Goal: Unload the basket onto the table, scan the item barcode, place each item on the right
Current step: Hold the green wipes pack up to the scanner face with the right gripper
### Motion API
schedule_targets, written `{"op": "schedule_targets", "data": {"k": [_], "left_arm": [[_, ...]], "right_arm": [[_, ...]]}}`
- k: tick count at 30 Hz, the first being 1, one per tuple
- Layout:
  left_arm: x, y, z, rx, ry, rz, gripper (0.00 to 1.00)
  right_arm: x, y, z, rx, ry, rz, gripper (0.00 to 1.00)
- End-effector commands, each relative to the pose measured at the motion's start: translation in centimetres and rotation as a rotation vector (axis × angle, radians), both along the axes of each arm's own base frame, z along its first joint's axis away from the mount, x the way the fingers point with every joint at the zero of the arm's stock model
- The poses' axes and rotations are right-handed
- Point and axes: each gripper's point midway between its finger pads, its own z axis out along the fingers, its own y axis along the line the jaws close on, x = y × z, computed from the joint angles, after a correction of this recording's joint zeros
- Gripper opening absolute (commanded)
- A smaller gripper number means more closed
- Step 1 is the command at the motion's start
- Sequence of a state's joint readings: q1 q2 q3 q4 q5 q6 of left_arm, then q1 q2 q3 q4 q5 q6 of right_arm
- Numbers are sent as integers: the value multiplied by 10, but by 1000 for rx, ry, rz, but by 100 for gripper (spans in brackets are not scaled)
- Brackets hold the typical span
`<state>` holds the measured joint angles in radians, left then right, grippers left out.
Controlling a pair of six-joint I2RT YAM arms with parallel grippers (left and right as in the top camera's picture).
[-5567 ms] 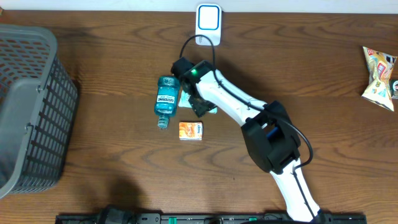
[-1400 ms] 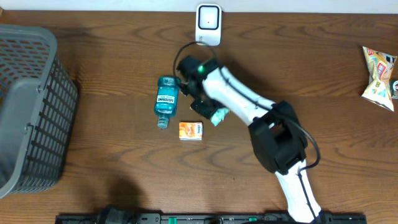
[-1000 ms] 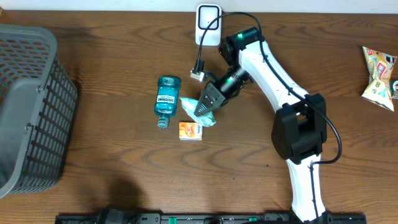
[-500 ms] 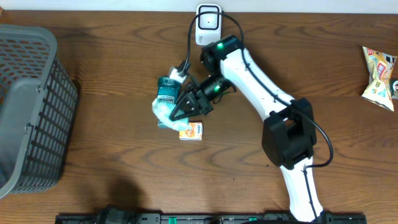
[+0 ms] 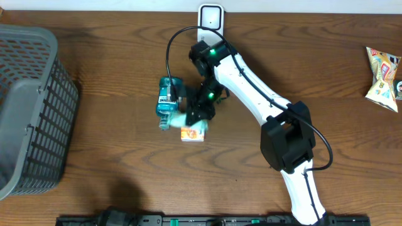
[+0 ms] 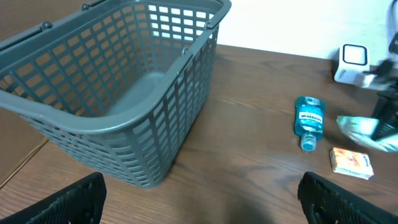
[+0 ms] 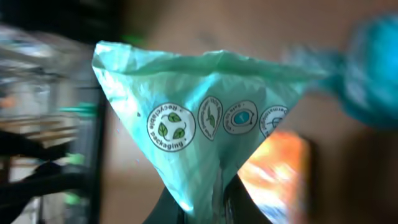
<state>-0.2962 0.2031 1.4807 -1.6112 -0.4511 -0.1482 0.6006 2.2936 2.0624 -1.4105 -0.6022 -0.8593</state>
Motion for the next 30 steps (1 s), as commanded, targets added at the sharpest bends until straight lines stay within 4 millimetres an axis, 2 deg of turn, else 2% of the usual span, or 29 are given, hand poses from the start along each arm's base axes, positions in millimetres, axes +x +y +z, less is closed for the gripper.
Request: {"op": "schedule_targets", "data": {"k": [1,3,5,6,8,10,14,19,24,28,30], "left_arm": [[-7,3,-15,41,80,-1,98],[-7,3,-15,41,80,-1,98],[-7,3,-15,41,80,-1,98],[-7,3,-15,41,80,-1,98],[-7,3,-15,41,80,-1,98],[-7,3,-15,41,80,-1,98],[-7,3,-15,41,80,-1,98],[-7,3,-15,41,80,-1,98],[-7,3,-15,41,80,-1,98],[-7,3,-15,41,80,-1,98],[-7,3,-15,41,80,-1,98]], "right_arm": [[82,-50,-22,-398,-291,-437,1],[125,-64,-17,-464,-494,-552,1],[172,-75,0,-488,-712,-701,1],[186,-74,5,-461,-762,-736,1],[205,-66,11,-375,-798,-750,1],[216,-62,12,-319,-804,-741,1],[264,-83,19,-233,-888,-837,1],[301,-102,14,-193,-960,-832,1],[339,-91,16,-143,-1040,-826,1],[351,-80,-1,-133,-1056,-814,1],[352,-82,-1,-138,-1058,-815,1]]}}
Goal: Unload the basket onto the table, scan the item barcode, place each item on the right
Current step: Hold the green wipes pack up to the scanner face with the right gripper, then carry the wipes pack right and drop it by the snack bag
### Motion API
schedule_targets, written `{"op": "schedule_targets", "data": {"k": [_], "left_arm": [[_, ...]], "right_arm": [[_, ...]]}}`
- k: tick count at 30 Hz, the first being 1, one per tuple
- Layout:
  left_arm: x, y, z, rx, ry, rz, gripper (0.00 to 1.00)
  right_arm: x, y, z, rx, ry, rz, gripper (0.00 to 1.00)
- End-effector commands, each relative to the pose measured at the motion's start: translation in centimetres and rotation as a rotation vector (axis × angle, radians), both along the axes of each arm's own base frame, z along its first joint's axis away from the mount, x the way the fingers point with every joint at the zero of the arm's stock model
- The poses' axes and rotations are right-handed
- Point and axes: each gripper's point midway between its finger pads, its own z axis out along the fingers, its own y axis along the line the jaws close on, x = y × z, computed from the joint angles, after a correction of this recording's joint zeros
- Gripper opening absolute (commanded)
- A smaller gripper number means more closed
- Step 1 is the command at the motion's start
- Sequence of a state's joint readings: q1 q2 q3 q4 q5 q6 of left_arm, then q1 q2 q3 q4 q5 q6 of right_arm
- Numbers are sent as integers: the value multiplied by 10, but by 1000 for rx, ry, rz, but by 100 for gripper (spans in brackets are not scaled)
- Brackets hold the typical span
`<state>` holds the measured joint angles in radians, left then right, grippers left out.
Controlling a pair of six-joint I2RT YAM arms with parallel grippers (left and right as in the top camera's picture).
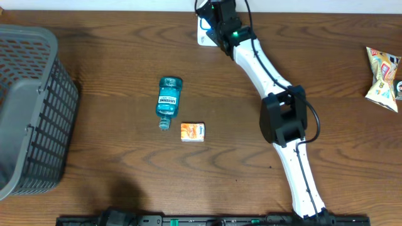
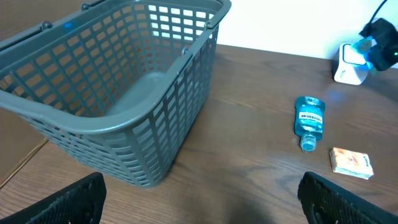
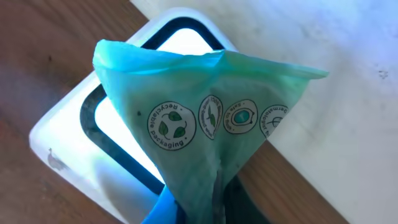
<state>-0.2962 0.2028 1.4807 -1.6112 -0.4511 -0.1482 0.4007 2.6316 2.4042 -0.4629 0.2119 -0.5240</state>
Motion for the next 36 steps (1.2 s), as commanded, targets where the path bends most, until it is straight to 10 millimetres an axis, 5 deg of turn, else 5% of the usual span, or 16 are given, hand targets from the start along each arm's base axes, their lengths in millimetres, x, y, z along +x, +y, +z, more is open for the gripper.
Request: {"op": "schedule_targets", "data": {"k": [1,6,9,13,18,21,25,26,27,29,32,36], "left_arm": [[-7,3,-15,41,81,-1,98],[-7,3,-15,41,81,-1,98],[-7,3,-15,41,81,-1,98],[-7,3,-15,41,81,-1,98],[-7,3,-15,41,81,-1,98],[-7,3,-15,41,81,-1,98],[-7,3,-15,41,81,-1,98],[-7,3,-15,41,81,-1,98],[-7,3,-15,41,81,-1,98],[-7,3,-15,41,81,-1,98],[-7,3,-15,41,81,-1,98],[-7,3,-15,41,81,-1,98]], "right_arm": [[4,6,7,-3,-26,16,1],[0,-12,22,-49,-27,-62,1],[-17,-48,34,-103,37,-186,1],[-71,-163,44,-127,288,-468,1],[-110,-322,-5,-122,490,-782,1],[-130,-389,-35,-99,530,-908,1],[-161,-453,-58,-30,559,-1068,1],[-164,-462,-58,22,558,-1093,25],[-165,-466,-53,56,549,-1109,98],[-161,-465,-35,121,516,-1108,99],[-142,-441,24,305,391,-1092,99],[-135,-358,96,627,361,-987,99]]}}
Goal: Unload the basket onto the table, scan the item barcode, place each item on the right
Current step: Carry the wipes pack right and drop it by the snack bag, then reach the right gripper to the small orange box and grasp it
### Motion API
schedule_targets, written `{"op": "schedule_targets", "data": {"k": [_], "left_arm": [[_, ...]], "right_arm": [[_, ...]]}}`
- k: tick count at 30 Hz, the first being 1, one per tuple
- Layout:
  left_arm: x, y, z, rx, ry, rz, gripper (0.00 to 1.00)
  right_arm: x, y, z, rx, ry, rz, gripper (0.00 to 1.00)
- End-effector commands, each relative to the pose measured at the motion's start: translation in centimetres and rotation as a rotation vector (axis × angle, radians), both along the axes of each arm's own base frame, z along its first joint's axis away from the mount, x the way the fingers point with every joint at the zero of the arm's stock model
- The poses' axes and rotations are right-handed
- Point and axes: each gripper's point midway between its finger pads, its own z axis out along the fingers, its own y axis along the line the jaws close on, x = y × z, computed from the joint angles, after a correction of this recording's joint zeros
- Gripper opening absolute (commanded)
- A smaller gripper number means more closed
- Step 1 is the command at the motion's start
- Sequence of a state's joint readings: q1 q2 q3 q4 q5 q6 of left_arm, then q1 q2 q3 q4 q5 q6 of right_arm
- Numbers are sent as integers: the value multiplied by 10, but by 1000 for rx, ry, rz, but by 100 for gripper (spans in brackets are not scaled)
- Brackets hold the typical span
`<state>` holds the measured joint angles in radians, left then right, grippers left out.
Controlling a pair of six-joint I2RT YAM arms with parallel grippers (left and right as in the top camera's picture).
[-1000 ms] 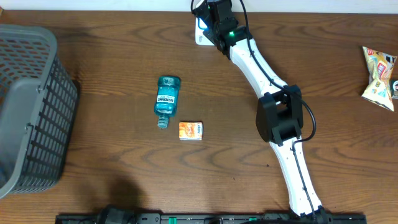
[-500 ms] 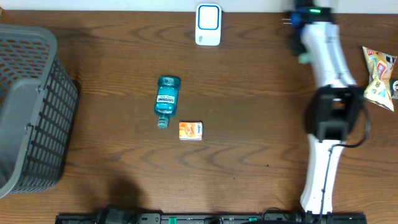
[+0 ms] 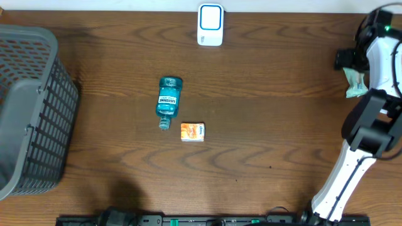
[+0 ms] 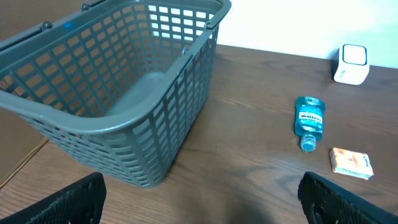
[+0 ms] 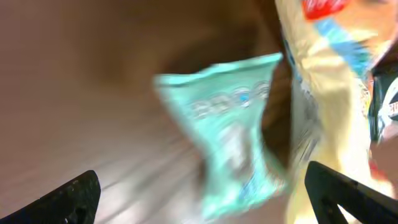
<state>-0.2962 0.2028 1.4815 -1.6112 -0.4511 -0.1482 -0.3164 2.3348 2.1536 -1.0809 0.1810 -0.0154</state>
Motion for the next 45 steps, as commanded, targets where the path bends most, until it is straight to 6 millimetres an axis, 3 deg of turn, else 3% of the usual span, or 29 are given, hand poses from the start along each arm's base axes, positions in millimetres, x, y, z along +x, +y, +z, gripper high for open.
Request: {"op": "schedule_targets", "data": {"k": [1,3,6,7,9,13,16,21,23,25,28,29,37,41,43,45], "left_arm": [[-7,3,-15,41,81,-1,98],[-7,3,-15,41,81,-1,98],[-7,3,-15,41,81,-1,98],[-7,3,-15,41,81,-1,98],[-7,3,-15,41,81,-1,98],[-7,3,-15,41,81,-1,98],[-7,3,-15,41,81,-1,98],[-7,3,-15,41,81,-1,98],[-7,3,-15,41,81,-1,98],[-7,3,-15,41,81,-1,98],[-7,3,-15,41,81,-1,98],[-7,3,-15,41,81,-1,98],[-7,3,-15,41,81,-1,98],[-7,3,-15,41,81,-1,98],[-7,3,-15,41,81,-1,98],[-7,3,-15,41,81,-1,98]], "right_arm": [[21,100,112,294,-297,35,99],[17,145,126,411,-303,119,99],[1,251,141,691,-250,323,99],[-4,265,141,726,-229,345,99],[-32,316,129,809,-97,414,98],[-98,374,99,750,155,638,93],[-133,403,78,679,285,717,89],[-162,448,45,617,354,750,87],[-171,476,21,581,331,836,83],[-170,488,-3,476,282,880,68],[-158,491,-35,292,173,832,36],[-156,494,-41,270,146,841,30],[-176,527,-79,302,123,984,23],[-208,551,-81,381,183,1216,20],[-239,542,-83,337,298,1407,22],[-264,508,-86,259,473,1488,14]]}}
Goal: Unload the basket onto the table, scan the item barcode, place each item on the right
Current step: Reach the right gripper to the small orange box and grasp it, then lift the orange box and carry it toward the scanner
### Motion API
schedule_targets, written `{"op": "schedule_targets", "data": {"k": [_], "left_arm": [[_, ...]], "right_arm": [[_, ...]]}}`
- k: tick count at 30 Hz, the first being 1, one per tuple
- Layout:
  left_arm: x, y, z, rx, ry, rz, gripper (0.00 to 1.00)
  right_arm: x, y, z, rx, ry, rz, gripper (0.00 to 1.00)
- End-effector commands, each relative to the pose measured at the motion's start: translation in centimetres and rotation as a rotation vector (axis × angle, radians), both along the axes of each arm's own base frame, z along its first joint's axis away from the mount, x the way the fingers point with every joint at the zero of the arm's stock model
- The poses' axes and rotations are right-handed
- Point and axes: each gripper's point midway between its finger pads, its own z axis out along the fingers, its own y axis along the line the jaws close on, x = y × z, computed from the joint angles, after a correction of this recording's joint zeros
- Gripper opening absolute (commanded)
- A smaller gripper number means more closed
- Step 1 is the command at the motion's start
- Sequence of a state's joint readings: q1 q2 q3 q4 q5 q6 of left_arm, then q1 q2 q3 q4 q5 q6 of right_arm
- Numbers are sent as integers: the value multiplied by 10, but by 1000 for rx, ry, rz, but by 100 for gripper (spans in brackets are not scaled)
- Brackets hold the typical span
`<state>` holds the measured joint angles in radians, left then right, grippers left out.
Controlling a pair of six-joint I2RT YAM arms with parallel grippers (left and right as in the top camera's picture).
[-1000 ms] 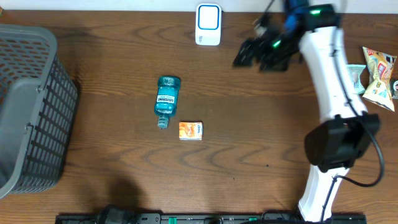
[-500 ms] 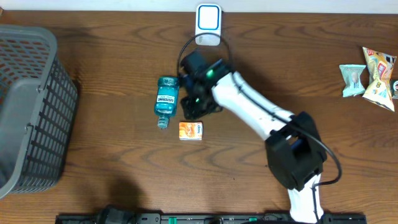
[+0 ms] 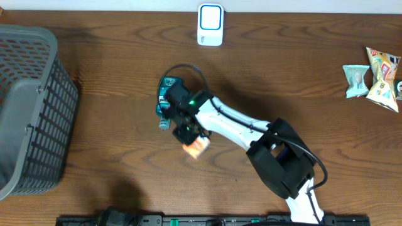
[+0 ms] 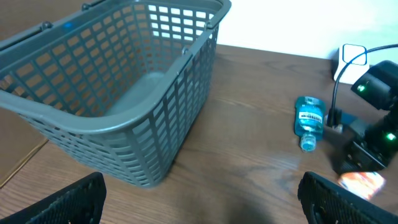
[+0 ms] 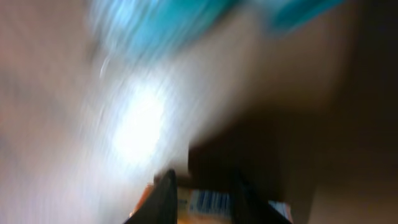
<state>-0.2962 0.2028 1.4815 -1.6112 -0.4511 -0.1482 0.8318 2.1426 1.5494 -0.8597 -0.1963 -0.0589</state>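
Observation:
A small orange box [image 3: 197,147] sits tilted just below the teal bottle [image 3: 164,94], with my right gripper [image 3: 191,138] shut on it. The right wrist view is blurred, but both dark fingers [image 5: 165,190] flank the orange box [image 5: 208,203], whose barcode shows between them. The white scanner [image 3: 210,24] stands at the table's far edge, also seen as the scanner [image 4: 353,56] in the left wrist view. My left gripper [image 4: 199,199] hangs open and empty near the front left, well away from the orange box [image 4: 360,181].
A grey basket [image 3: 28,107] fills the left side. At the far right lie a green pouch [image 3: 355,80] and a yellow snack bag [image 3: 383,69]. The teal bottle [image 4: 309,120] lies right beside the right gripper.
My right gripper was open at the far right over the green pouch. Now it is at mid-table, shut on the orange box, which has shifted and tilted. The pouch lies by the snack bag.
My right gripper held the green pouch above the bottle and orange box, then held it in front of the scanner, then stood open over it at the far right beside the snack bag. Now it grips the orange box. The left arm never moved.

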Motion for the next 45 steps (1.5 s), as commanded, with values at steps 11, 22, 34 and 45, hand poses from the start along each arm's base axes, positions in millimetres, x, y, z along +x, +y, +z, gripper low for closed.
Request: {"op": "schedule_targets", "data": {"k": [11,22,34,45], "left_arm": [[-7,3,-15,41,81,-1,98],[-7,3,-15,41,81,-1,98],[-7,3,-15,41,81,-1,98],[-7,3,-15,41,81,-1,98]], "right_arm": [[25,-51,96,-315,-142,-96,22],[-119,-33,72,-212,461,29,1],[-139,-108,-24,-527,312,-31,1],[0,-123,-28,-379,65,-461,2]]}}
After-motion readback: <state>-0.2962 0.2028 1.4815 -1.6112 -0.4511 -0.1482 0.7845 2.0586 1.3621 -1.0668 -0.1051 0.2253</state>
